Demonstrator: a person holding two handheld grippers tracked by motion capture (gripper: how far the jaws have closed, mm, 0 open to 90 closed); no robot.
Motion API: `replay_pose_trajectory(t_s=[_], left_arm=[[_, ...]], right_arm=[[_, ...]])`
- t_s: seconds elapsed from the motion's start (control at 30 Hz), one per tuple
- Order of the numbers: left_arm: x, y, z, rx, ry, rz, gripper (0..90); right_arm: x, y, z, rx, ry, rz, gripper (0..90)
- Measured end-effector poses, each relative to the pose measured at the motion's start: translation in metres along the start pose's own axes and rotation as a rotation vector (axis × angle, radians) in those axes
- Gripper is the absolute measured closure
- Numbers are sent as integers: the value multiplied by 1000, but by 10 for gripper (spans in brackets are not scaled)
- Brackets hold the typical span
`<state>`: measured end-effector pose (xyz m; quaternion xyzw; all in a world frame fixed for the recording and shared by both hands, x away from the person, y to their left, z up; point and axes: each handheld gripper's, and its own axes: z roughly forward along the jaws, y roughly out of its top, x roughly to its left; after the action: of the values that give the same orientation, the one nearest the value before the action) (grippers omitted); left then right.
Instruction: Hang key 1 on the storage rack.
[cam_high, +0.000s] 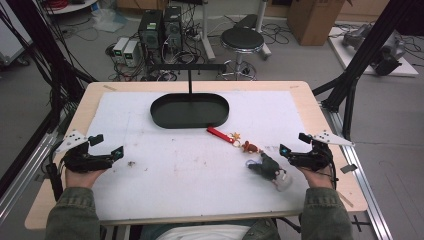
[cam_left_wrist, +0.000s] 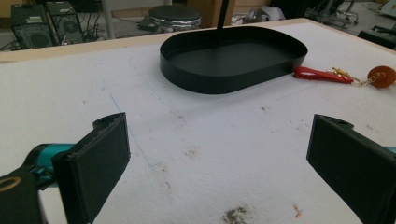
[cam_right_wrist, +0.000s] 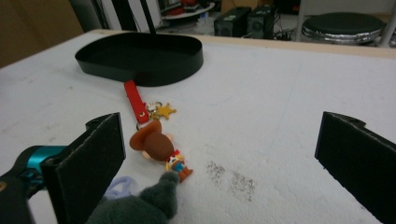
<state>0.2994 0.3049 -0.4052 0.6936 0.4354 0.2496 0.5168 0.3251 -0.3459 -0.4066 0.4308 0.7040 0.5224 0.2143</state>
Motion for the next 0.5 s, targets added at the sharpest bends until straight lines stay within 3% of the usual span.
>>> replay_pose_trajectory(t_s=[0.27,0.5], left_arm=[[3,0,-3,-10,10,-11,66],[3,0,-2,-4,10,-6,65]], right_arm=[[1,-1,3,14,-8,-34,7],[2,-1,1,13,-15,-28,7]])
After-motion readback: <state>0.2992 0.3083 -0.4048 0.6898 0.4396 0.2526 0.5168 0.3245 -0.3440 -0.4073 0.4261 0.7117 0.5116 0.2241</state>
